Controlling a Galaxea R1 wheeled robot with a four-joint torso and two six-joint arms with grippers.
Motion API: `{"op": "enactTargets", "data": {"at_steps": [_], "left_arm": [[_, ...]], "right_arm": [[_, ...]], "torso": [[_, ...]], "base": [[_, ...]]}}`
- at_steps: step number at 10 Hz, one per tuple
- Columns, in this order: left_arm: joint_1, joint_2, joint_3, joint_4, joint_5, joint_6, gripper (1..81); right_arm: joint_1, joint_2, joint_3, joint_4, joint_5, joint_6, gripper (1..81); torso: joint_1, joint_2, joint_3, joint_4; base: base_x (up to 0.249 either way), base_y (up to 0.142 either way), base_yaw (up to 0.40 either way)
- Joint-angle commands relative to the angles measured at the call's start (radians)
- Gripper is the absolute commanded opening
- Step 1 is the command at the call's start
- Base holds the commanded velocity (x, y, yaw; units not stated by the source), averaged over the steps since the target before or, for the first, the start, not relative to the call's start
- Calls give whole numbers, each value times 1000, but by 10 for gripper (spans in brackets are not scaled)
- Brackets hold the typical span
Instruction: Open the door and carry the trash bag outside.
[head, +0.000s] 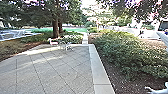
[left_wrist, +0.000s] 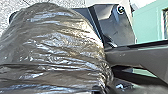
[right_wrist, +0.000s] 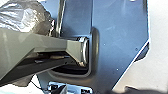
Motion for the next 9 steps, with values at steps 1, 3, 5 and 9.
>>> {"op": "enactTargets", "data": {"at_steps": [1, 3, 5, 9], "left_arm": [[-41, -1, 7, -1, 56, 9, 10], [-41, -12, 11, -5, 55, 6, 10], [-43, -23, 21, -7, 49, 1, 10], [-52, -145, 205, -7, 44, -5, 10]], "right_arm": [[42, 5, 5, 3, -59, -2, 811], [42, 5, 4, 3, -59, 0, 811], [42, 5, 4, 3, -57, 0, 811], [38, -73, 132, 9, -62, -2, 811]], "torso": [[0, 0, 0, 98], [-1, 0, 0, 138], [-1, 0, 0, 109], [-1, 0, 0, 181]], "base": [[0, 0, 0], [0, 0, 0], [0, 0, 0], [0, 0, 0]]}}
